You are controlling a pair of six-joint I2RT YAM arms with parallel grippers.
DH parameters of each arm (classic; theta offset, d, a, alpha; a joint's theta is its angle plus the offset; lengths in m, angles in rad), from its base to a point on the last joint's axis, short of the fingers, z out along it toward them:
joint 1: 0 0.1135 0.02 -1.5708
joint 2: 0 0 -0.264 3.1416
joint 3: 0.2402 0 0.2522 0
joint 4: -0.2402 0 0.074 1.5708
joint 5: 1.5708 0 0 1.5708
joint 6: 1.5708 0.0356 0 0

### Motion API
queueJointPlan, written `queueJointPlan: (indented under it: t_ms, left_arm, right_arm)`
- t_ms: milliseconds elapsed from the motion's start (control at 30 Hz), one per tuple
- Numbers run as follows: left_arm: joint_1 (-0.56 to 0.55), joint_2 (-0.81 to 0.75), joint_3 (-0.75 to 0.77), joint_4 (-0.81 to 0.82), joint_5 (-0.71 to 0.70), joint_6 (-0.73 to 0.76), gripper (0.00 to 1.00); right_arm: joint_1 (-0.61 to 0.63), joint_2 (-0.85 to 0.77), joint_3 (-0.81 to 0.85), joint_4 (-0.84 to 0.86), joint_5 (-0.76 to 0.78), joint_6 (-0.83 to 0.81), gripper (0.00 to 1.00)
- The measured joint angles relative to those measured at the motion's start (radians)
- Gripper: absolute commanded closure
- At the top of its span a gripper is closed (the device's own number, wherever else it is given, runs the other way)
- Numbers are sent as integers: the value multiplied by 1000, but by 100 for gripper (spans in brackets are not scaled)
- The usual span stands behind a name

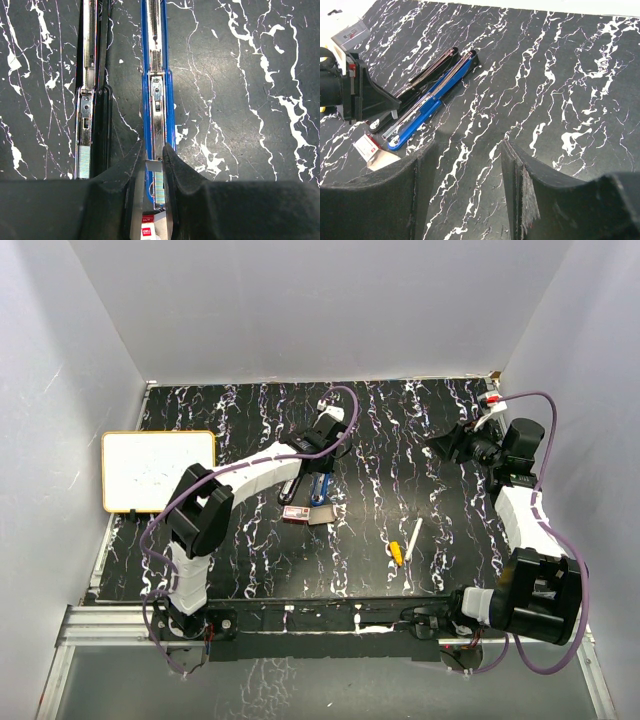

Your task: Load the staples into the stapler

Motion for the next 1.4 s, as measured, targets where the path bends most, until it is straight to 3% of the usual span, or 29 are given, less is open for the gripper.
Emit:
queueJointPlan:
  t_ms: [1400]
  left_arm:
    - [-14, 48, 19, 1, -16, 0, 100]
  right_arm:
    - [0, 1, -13, 23, 3, 31, 43]
